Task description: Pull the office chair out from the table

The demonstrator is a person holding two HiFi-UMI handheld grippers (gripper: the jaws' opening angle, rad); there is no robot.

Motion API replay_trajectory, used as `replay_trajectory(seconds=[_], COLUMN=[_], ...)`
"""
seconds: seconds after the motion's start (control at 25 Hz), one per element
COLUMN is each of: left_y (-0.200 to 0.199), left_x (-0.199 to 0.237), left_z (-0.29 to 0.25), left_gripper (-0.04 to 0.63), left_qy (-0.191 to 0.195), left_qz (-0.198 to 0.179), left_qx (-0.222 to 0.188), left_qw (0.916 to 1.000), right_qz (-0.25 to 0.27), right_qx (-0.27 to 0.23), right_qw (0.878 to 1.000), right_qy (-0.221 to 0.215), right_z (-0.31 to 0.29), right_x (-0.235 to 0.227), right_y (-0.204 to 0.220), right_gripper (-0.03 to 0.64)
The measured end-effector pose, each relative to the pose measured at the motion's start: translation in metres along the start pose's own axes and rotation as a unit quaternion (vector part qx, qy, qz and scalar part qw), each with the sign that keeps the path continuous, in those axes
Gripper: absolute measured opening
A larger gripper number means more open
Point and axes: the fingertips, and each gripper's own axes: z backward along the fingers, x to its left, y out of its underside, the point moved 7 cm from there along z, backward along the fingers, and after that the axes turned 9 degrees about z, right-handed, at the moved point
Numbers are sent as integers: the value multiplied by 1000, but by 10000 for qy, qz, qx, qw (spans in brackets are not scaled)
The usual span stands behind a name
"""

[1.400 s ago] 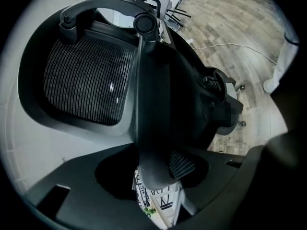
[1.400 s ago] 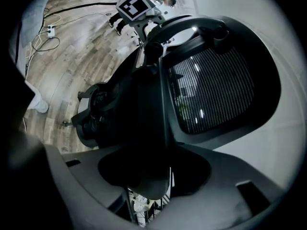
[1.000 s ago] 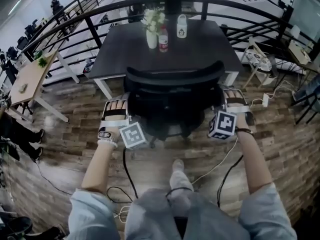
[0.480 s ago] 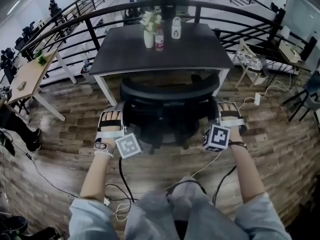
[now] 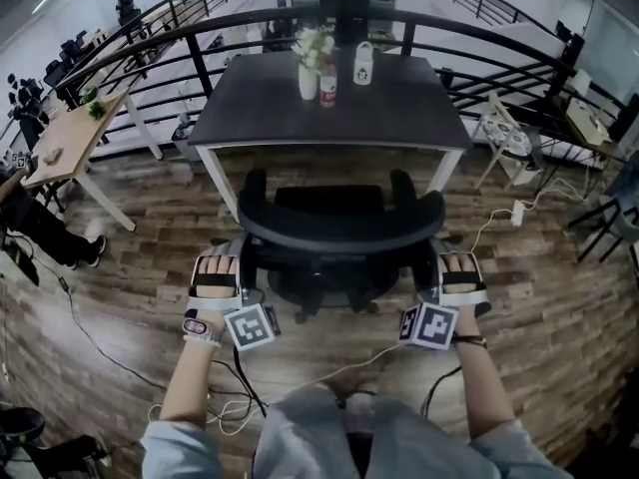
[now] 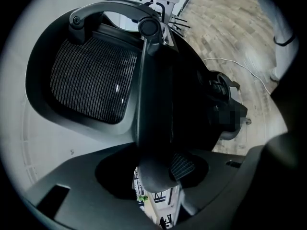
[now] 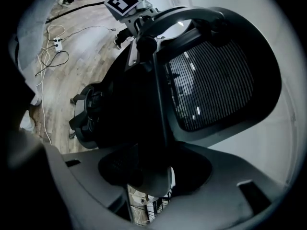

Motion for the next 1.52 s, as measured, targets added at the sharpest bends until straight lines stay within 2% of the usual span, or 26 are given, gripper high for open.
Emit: replay_trajectory(seconds=[0.24,0.44,0.6,0.8,0.92,1.12,1.24,1.36,1.44,1.48,1.52], left_y=[-1,-6,-5,-8,-6,-4,-3,-4,-6,-7,-9], left_x=[-6,0,-6,-1,-1,4,7,13,19,22,24], left_z=[21,29,26,30,33,45,55,70,80,84,88], left_gripper=[190,190,203,239,250,255,241,174,131,79,26], left_qy=[-42,-309,-236,57,112,247,296,206,110,101,132], left_qz=[56,224,728,1387,1619,2185,2688,3346,3826,4055,4261], left_qx=[38,-34,111,223,298,473,506,466,453,456,454], left_qw=[10000,9993,9970,9901,9863,9744,9614,9410,9227,9129,9034], right_qz=[29,-59,-678,-883,-1328,-2308,-2904,-3754,-4212,-4406,-4594], right_qx=[44,-72,-430,-620,-789,-1077,-1322,-1619,-1768,-1814,-1846], right_qw=[10000,9999,9968,9941,9875,9648,9449,9091,8857,8751,8647], right_qy=[25,46,-49,-130,-317,-663,-734,-801,-834,-842,-845], right_z=[21,25,25,28,31,44,54,64,70,73,75], right_x=[8,10,7,7,4,-5,-10,-14,-17,-19,-22], right_y=[1,2,1,1,4,5,5,2,-1,-2,-4], right_gripper=[202,202,225,235,247,265,265,236,174,144,140])
